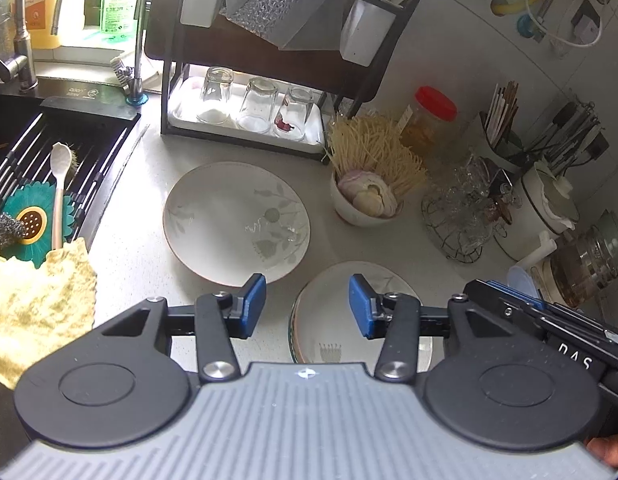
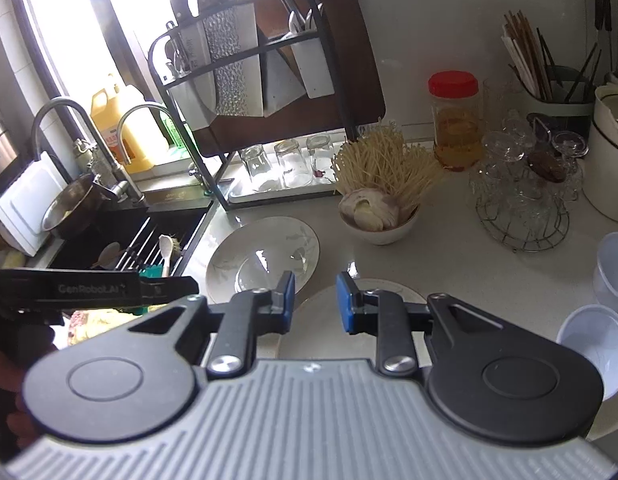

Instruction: Organize plates and bowls

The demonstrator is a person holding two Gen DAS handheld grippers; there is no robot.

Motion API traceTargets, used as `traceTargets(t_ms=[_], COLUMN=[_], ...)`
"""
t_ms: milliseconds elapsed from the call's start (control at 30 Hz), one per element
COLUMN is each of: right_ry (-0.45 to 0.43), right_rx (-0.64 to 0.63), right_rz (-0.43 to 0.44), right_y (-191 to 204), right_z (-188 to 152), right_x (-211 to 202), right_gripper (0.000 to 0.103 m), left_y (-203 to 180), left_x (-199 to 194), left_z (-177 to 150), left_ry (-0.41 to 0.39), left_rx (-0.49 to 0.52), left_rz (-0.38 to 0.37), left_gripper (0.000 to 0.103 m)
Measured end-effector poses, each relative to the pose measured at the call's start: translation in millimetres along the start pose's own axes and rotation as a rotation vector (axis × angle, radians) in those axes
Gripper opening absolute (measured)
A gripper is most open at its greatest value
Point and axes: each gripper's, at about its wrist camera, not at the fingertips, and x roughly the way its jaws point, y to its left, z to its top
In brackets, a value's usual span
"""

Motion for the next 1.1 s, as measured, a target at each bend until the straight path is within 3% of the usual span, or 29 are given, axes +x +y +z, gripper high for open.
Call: traceTargets(t_ms=[533, 567, 667, 1100], right_ry=[0.087, 0.094, 0.097, 0.222], right_rx=[0.012, 0.017, 0.042, 0.156], right_rz=[-0.054, -0.059, -0.061, -0.085], right_y=[22.8, 23.3, 22.5, 15.4], right_z=[28.1, 29.3, 32.4, 33.5], right_x=[79.5, 84.5, 97.4, 170.5], right_gripper=[0.027, 0.029, 0.059, 0.059], left_y=[55.1, 59.0, 69.6, 104.0], left_x=[67.4, 72.5, 87.0, 144.3], left_z=[47.5, 49.3, 54.6, 87.4], left_ry=[0.088, 0.099, 0.124, 0.195], left_rx=[-0.033, -0.036, -0.033, 0.044], left_rz=[-0.03, -0.032, -0.029, -0.009], left_gripper=[0.053, 0.053, 0.053, 0.055])
